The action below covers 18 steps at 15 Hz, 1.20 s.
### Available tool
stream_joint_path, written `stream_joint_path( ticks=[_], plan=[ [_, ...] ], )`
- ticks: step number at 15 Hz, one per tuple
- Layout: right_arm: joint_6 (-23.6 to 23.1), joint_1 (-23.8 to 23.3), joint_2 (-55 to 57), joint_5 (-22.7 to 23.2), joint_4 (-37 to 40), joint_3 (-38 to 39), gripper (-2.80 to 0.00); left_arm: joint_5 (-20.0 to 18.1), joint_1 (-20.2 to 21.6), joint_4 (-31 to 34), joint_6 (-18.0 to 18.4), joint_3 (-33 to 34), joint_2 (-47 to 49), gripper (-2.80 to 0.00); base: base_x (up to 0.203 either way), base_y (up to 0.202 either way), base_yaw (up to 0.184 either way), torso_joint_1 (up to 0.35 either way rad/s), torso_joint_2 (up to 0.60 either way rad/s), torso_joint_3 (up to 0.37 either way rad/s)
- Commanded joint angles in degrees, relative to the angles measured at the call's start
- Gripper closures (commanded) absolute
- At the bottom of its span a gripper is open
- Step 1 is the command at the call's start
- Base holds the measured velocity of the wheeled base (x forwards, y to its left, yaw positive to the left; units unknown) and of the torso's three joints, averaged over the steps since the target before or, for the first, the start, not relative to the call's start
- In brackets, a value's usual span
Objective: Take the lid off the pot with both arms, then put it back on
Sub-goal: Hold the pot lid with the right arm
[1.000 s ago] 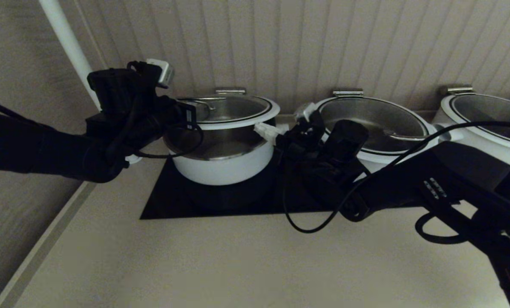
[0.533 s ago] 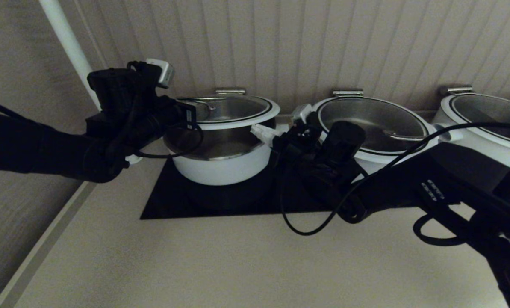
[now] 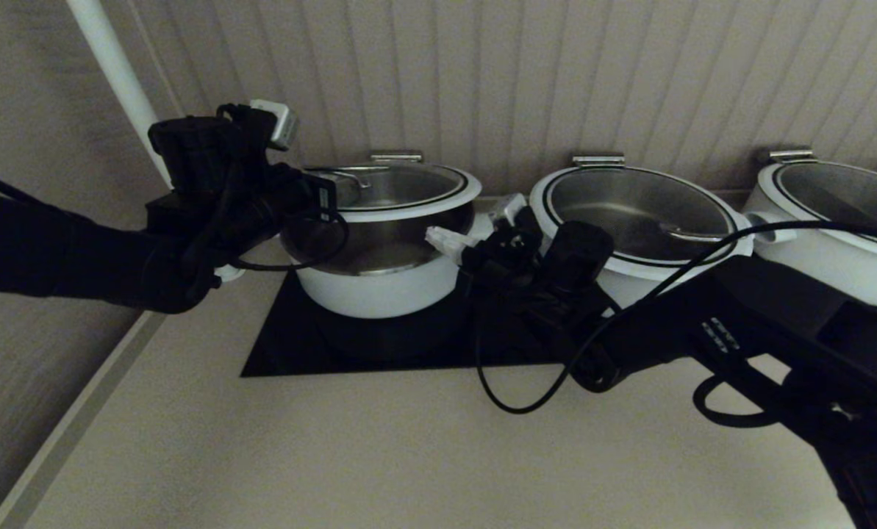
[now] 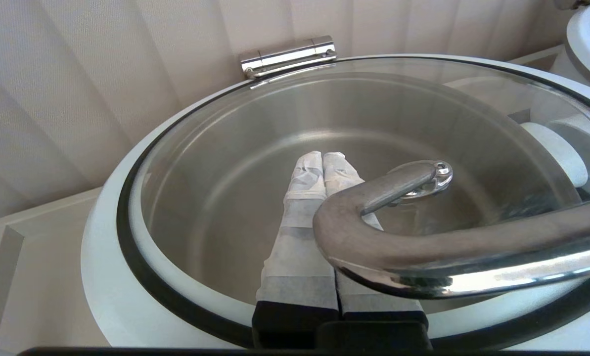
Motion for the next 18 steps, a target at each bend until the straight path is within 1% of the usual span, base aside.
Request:
stream_joint_path(
  ticks=[1, 3, 5, 7, 10, 18],
  plan=[
    [-0.03, 0.03, 1.31, 0.03, -0.23, -2.19, 0.0, -0.01, -0.01, -0.29, 0.03, -0.01, 0.03, 0.0, 0.0, 0.0, 0.0, 0.0, 0.0, 0.0],
    [-0.1, 0.03, 2.48, -0.26, -0.03, -4.87, 0.0, -0.01, 0.13, -0.29, 0.03, -0.01, 0.03, 0.0, 0.0, 0.0, 0.0, 0.0, 0.0, 0.0],
    [-0.12, 0.03, 2.96, -0.81, 1.9, -6.23, 0.0, -0.01, 0.34, -0.29, 0.03, 0.07, 0.12, 0.0, 0.0, 0.0, 0.0, 0.0, 0.0, 0.0],
    [-0.12, 0.03, 3.63, -1.69, 2.79, -9.54, 0.0, -0.01, 0.34, -0.29, 0.03, 0.07, 0.21, 0.0, 0.0, 0.0, 0.0, 0.0, 0.0, 0.0],
    [-0.12, 0.03, 4.17, -2.01, 4.56, -11.81, 0.0, -0.01, 0.35, -0.38, 0.03, 0.07, 0.3, 0.0, 0.0, 0.0, 0.0, 0.0, 0.0, 0.0],
    [-0.12, 0.03, 4.1, -2.37, 4.39, -12.1, 0.0, 0.03, 0.42, -0.3, 0.03, 0.36, 0.0, 0.0, 0.0, 0.0, 0.0, 0.0, 0.0, 0.0]
  ],
)
